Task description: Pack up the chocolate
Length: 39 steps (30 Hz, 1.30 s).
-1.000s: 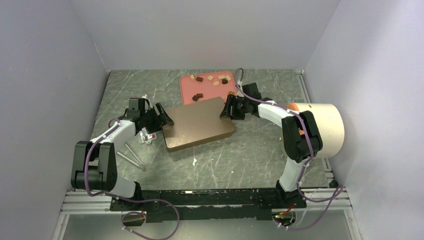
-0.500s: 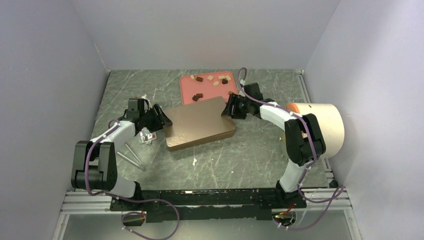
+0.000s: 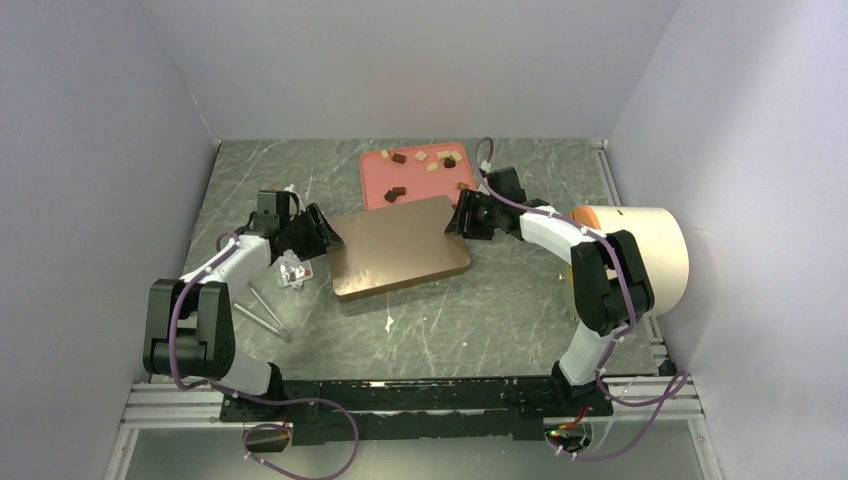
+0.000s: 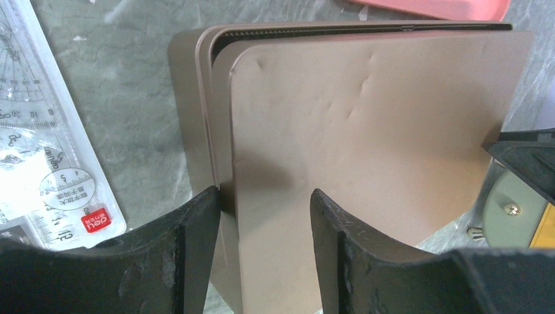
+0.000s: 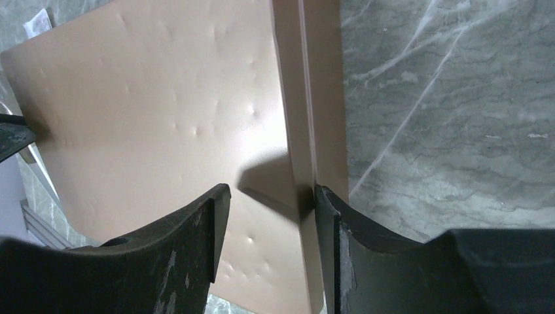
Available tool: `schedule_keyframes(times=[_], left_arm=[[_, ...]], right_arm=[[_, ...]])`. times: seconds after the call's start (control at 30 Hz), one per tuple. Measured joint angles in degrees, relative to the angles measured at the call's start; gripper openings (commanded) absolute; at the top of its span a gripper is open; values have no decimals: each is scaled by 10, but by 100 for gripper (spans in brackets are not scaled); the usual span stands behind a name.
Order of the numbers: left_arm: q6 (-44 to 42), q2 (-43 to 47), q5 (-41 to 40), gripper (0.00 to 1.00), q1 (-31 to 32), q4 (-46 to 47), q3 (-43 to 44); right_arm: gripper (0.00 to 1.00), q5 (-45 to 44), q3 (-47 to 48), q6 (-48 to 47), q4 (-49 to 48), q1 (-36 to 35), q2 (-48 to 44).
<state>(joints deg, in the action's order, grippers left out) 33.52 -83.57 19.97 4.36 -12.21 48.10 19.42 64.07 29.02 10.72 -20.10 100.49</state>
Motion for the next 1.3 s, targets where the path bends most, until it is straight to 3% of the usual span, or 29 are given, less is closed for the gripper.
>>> schedule_keyframes(times=[0.4,1.3], left_arm=[[-12,-24,-5,38,0,-27,27],[-29,-25,-30,36,0,-50,54]], right_arm=[[48,-16,0,-17,10,-2,-5],[51,-34,32,-23,32,-9,-6]])
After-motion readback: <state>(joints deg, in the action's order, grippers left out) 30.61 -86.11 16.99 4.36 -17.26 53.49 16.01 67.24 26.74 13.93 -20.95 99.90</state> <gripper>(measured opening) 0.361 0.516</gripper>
